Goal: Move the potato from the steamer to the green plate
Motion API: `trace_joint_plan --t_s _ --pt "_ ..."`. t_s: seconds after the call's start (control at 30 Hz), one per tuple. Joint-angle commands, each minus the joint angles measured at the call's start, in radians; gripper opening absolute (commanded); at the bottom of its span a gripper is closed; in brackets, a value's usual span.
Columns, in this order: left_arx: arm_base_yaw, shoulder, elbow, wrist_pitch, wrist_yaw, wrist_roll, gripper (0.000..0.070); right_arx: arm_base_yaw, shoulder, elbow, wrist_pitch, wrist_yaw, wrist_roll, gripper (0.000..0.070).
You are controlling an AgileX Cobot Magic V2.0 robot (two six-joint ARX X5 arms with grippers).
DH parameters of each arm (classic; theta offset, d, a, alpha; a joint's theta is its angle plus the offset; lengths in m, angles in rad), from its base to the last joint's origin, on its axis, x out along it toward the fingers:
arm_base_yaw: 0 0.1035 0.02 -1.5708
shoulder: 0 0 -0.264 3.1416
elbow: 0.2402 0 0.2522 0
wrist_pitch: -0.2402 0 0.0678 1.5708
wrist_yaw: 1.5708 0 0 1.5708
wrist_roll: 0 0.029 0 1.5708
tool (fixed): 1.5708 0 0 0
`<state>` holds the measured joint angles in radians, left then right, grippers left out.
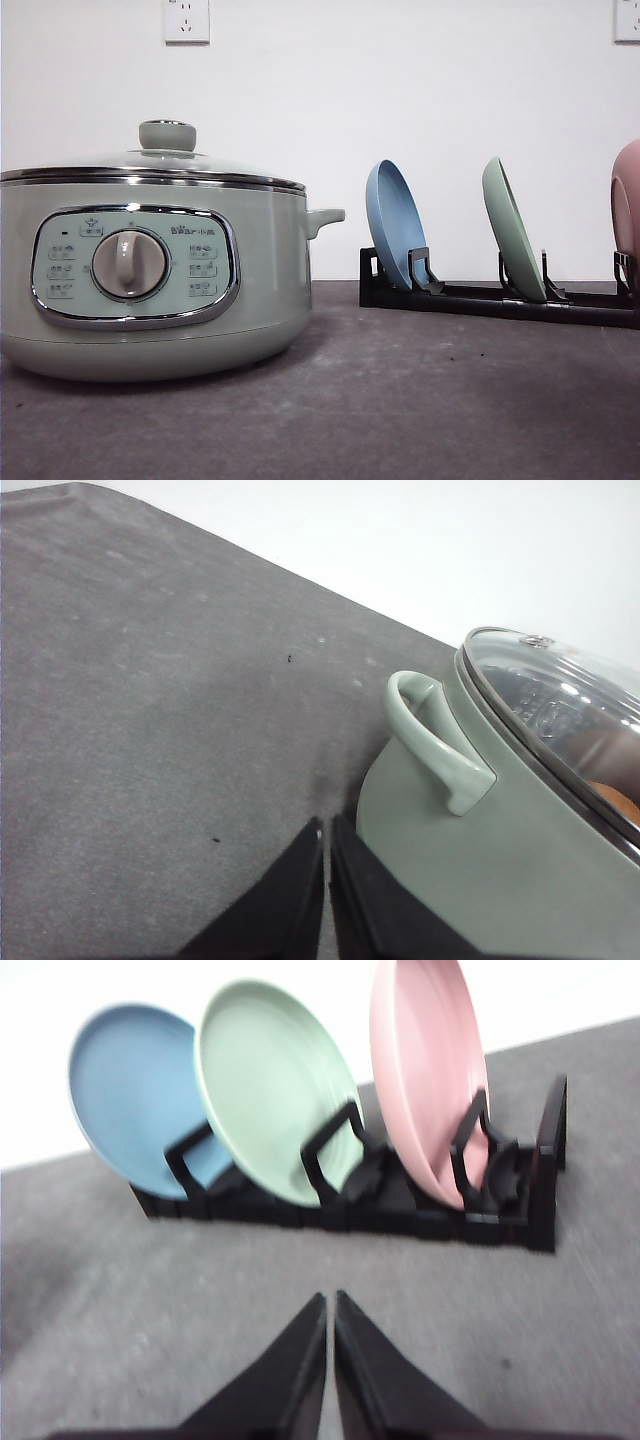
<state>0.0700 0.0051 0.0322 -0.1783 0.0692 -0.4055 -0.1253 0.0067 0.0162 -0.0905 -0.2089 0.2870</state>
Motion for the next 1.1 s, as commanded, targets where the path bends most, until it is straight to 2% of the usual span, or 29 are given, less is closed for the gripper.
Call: trace_joint_plan --t_s 0.0,0.1,0.23,0.57,0.7,0.87,1.07 --pt "0.002 -0.002 -0.018 -0.011 -0.001 -0.016 0.0002 -0.001 -0.003 -0.002 0.02 -0.001 0.03 0.0" --pt "0.002 -0.002 -0.002 -0.027 -0.001 -0.051 0.0002 -0.001 -0.003 0.0 0.036 -0.001 0.086 0.0" --pt "0.002 -0.001 0.038 -0.052 -0.001 -0.059 0.0003 -0.002 -0.003 0.031 0.0 0.0 0.148 0.0" --pt "0.002 0.069 0.234 -0.139 0.01 -0.047 0.0003 -0.001 0.039 0.21 -0.067 0.0 0.147 0.0" --pt "0.002 0.143 0.336 -0.174 0.028 0.004 0.0003 -0.001 0.111 0.317 -0.093 -0.003 0.109 0.0" --pt "0.002 0.274 0.476 -0.232 0.122 0.087 0.0003 -0.001 0.236 0.465 -0.155 -0.053 0.038 0.0" --pt "0.002 0.45 0.65 -0.331 0.247 0.202 0.0003 -0.001 0.417 0.65 -0.294 -0.145 -0.065 0.0"
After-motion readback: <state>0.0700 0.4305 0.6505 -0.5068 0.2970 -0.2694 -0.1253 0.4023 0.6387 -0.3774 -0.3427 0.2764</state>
